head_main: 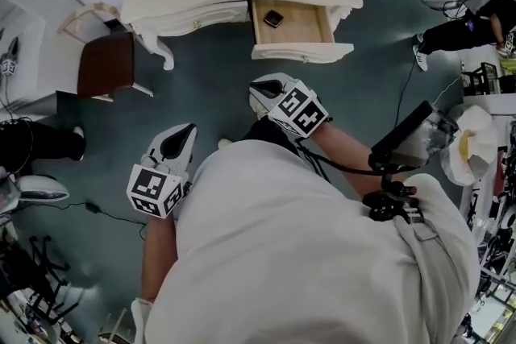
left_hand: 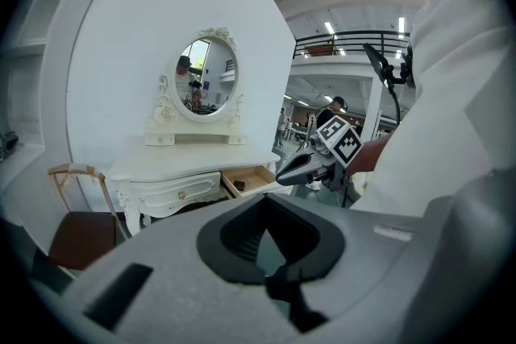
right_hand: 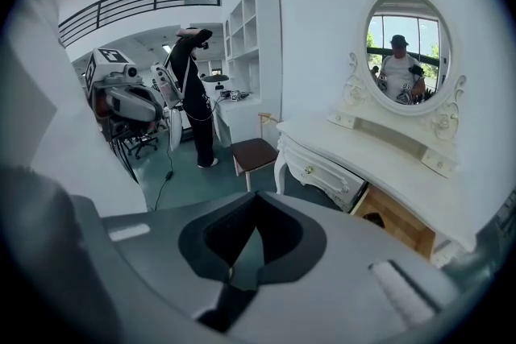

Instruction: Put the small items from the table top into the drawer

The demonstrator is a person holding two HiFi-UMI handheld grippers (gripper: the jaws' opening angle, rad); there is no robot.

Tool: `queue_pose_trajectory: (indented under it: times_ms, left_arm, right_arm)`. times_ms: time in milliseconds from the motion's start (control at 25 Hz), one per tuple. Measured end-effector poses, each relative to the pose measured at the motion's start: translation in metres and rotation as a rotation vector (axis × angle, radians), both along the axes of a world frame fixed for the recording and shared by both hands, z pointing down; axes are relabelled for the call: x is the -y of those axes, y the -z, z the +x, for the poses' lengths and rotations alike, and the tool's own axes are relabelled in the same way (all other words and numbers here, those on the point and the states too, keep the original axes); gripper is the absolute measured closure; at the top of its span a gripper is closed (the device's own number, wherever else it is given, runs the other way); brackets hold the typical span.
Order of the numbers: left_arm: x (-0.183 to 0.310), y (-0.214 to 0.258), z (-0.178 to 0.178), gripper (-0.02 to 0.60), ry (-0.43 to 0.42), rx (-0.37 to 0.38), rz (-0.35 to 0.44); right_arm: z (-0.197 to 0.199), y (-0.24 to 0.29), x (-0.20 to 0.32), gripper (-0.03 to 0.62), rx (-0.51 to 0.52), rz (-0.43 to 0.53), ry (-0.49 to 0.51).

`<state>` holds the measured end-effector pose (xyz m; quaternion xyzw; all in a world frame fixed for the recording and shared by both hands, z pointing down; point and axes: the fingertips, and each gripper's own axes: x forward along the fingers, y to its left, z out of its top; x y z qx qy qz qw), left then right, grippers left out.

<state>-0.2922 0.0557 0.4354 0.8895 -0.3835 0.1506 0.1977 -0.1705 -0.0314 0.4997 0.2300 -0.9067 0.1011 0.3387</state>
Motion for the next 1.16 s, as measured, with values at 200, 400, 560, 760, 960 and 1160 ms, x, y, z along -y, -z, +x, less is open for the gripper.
queue_pose_trajectory:
  times_ms: [200,400,560,760,960,1160]
  left_arm:
    - [0.001,-0.003,0.003,0.58,-0.006,-0.002,-0.004]
    - [0.002,-0.003,0.007,0.58,-0.017,-0.005,-0.008]
    - [0.003,-0.004,0.005,0.58,-0.02,-0.003,-0.013]
    - [0.007,-0.003,0.009,0.58,-0.026,-0.002,-0.018]
    - [0.008,0.0,0.005,0.58,-0.023,-0.001,-0.018]
    - [0.035,-0.001,0.018,0.58,-0.045,0.002,-0.028]
  right_arm:
    - [0.0,-0.001,-0.002,0.594,0.003,0.002,0.006]
    - [0.004,-0.003,-0.003,0.594,-0.001,0.003,0.002]
    - [0.002,-0.003,-0.003,0.594,0.006,0.001,0.002]
    - [0.006,-0.004,0.001,0.594,0.007,0.001,0.0]
    - [0.003,-0.004,0.004,0.594,0.004,0.002,-0.003]
    - [0.018,-0.006,0.032,0.594,-0.001,-0.002,-0.019]
